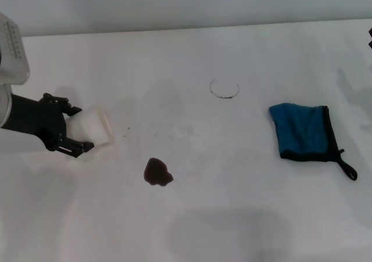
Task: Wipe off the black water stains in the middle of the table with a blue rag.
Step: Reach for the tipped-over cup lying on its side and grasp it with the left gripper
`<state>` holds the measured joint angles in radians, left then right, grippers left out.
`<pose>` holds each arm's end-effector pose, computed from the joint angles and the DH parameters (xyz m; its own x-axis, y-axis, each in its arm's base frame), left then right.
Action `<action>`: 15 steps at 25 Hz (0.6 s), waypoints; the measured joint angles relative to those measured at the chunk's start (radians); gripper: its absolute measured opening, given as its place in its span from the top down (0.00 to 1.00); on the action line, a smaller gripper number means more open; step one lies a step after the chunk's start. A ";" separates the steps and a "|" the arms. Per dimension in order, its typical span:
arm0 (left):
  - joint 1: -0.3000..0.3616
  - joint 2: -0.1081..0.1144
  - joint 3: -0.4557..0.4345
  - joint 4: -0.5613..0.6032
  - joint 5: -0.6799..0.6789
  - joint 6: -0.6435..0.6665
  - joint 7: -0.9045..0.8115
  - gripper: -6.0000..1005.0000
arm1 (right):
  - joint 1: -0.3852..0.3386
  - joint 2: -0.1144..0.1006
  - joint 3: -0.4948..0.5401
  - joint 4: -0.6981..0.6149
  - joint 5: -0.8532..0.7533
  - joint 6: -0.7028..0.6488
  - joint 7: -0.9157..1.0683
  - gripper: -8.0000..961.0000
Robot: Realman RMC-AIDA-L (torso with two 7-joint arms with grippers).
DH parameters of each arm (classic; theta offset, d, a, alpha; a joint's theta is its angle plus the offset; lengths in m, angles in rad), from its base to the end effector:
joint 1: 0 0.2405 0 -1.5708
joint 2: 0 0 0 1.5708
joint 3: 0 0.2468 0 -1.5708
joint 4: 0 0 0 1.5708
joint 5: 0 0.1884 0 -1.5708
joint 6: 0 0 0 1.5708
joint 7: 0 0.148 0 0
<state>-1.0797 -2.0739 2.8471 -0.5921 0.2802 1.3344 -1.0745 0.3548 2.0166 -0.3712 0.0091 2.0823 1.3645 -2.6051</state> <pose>-0.2459 0.3730 -0.0069 0.9713 0.1740 -0.1624 0.1295 -0.9588 -0.2527 0.3523 0.2827 0.0561 0.5269 0.0826 -0.8459 -0.8434 -0.0720 -0.5324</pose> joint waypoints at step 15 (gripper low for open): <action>0.033 0.000 0.000 0.037 -0.008 -0.033 -0.019 0.14 | -0.002 0.001 0.000 0.000 0.002 -0.002 -0.003 0.10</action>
<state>-1.0464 -2.0740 2.8470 -0.5552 0.2726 1.3011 -1.0934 0.3527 2.0171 -0.3712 0.0092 2.0847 1.3628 -2.6078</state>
